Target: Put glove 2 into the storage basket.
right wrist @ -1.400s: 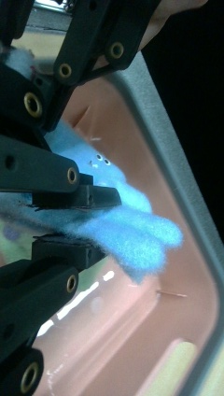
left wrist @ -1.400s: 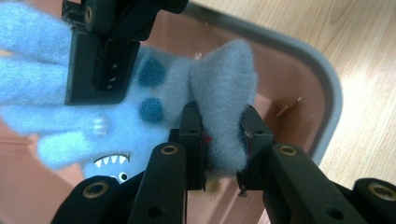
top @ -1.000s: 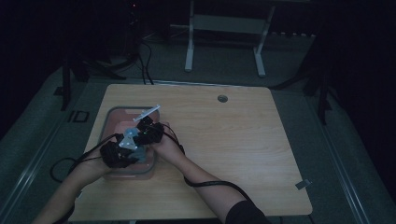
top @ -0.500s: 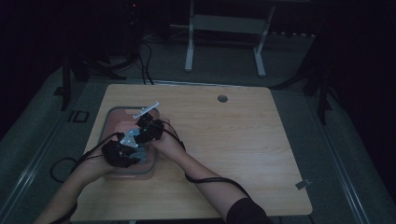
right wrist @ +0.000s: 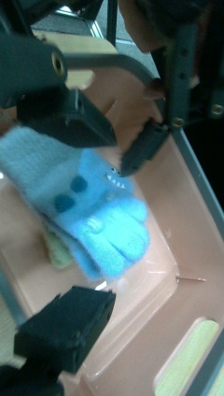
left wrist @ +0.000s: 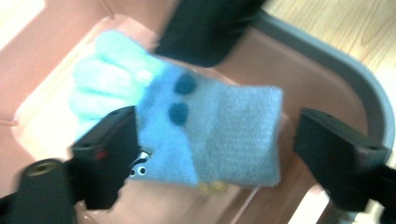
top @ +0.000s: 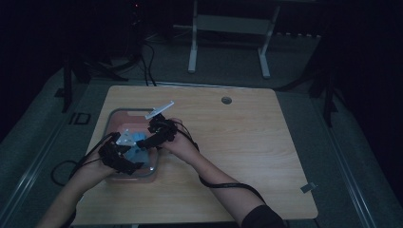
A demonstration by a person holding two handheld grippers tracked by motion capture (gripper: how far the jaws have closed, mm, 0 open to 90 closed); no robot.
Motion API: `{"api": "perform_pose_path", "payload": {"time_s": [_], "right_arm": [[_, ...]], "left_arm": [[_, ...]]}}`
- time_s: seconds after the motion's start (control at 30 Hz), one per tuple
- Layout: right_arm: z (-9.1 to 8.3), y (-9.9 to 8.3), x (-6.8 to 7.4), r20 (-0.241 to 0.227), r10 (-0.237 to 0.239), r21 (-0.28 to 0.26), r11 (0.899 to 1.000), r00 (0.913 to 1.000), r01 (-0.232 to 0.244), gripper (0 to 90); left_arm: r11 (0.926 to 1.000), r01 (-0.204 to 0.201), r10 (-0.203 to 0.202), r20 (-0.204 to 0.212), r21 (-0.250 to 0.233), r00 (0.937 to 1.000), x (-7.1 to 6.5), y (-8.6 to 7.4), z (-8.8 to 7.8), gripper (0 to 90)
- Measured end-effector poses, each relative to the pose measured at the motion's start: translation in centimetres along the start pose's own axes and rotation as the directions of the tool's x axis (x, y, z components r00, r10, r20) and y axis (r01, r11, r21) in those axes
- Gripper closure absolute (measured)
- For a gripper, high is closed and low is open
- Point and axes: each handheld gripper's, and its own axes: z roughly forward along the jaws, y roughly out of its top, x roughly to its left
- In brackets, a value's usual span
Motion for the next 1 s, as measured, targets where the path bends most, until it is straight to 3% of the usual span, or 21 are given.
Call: {"api": "perform_pose_path", "payload": {"time_s": [0.13,0.27,0.33,0.47,0.63,1.0], "right_arm": [[-1.4,-0.4,0.1,-0.011,-0.025,-0.012,1.000,0.9996,0.025,18.0],[-2.8,-0.9,0.1,-0.006,-0.037,-0.019,0.999,0.9993,0.037,16.3],[-3.8,-1.5,-0.1,0.003,-0.041,-0.036,0.999,0.9992,0.041,15.9],[-4.9,-2.2,-0.4,0.006,-0.032,-0.044,0.999,0.9995,0.032,15.3],[-6.6,-3.8,-1.6,0.037,-0.015,-0.042,0.999,0.9992,0.017,14.8],[-9.0,-6.8,-3.1,0.060,0.002,-0.046,0.999,0.9982,0.000,14.7]], "left_arm": [[0.9987,0.027,-0.027,0.001,-0.043,0.9996,-0.3,0.6,-0.4,2.3],[0.9970,0.031,-0.031,-0.003,-0.071,0.9995,-0.7,1.0,-0.6,2.2],[0.9924,0.040,-0.040,0.001,-0.117,0.9992,-1.4,1.7,-0.8,2.2],[0.9906,0.041,-0.040,0.008,-0.131,0.9992,-1.7,2.1,-0.7,2.3],[0.9810,0.034,-0.030,0.027,-0.191,0.9992,-3.5,3.9,-0.1,2.2],[0.9764,-0.007,0.030,0.102,-0.216,0.9944,-6.1,6.2,1.5,2.3]]}}
